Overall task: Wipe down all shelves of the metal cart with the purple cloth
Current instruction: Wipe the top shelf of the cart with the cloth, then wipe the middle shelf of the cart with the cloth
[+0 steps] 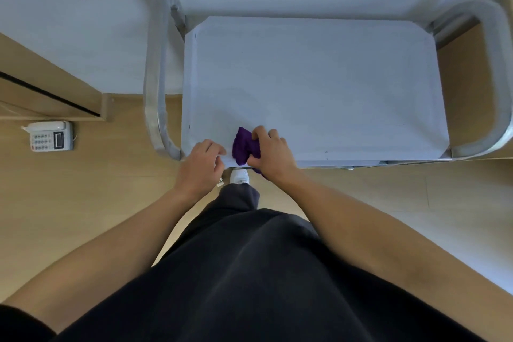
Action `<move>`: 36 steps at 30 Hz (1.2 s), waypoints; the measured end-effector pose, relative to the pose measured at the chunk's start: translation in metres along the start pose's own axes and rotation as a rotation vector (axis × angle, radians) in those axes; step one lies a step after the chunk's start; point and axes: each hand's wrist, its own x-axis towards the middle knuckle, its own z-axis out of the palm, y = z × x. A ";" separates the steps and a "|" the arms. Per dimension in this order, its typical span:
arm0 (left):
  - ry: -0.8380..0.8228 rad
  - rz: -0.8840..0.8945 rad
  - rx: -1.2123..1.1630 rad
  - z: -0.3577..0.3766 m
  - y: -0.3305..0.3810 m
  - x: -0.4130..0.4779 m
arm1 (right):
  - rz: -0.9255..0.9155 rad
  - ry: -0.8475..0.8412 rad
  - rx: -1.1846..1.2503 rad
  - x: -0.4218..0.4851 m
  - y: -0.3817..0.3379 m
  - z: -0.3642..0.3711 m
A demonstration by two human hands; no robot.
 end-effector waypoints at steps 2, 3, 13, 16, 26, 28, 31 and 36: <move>-0.003 0.038 0.023 0.010 0.006 -0.017 | -0.006 0.049 0.121 -0.025 0.012 0.003; -0.008 0.054 0.035 0.017 0.011 -0.027 | 0.000 0.059 0.181 -0.039 0.018 0.006; -0.192 -0.090 0.044 0.075 0.051 -0.131 | 0.029 -0.019 0.278 -0.138 0.074 0.046; -0.212 -0.142 0.041 0.072 0.052 -0.145 | 0.027 -0.010 0.274 -0.145 0.074 0.054; -0.211 -0.083 0.066 0.080 -0.002 -0.135 | 0.101 0.064 0.275 -0.121 0.058 0.096; -0.215 -0.066 0.068 0.090 -0.021 -0.124 | 0.122 0.104 0.276 -0.105 0.055 0.109; -0.218 -0.067 0.081 0.109 -0.053 -0.108 | 0.137 0.163 0.290 -0.079 0.053 0.136; -0.190 -0.073 0.097 0.144 -0.105 -0.088 | 0.125 0.221 0.308 -0.032 0.058 0.185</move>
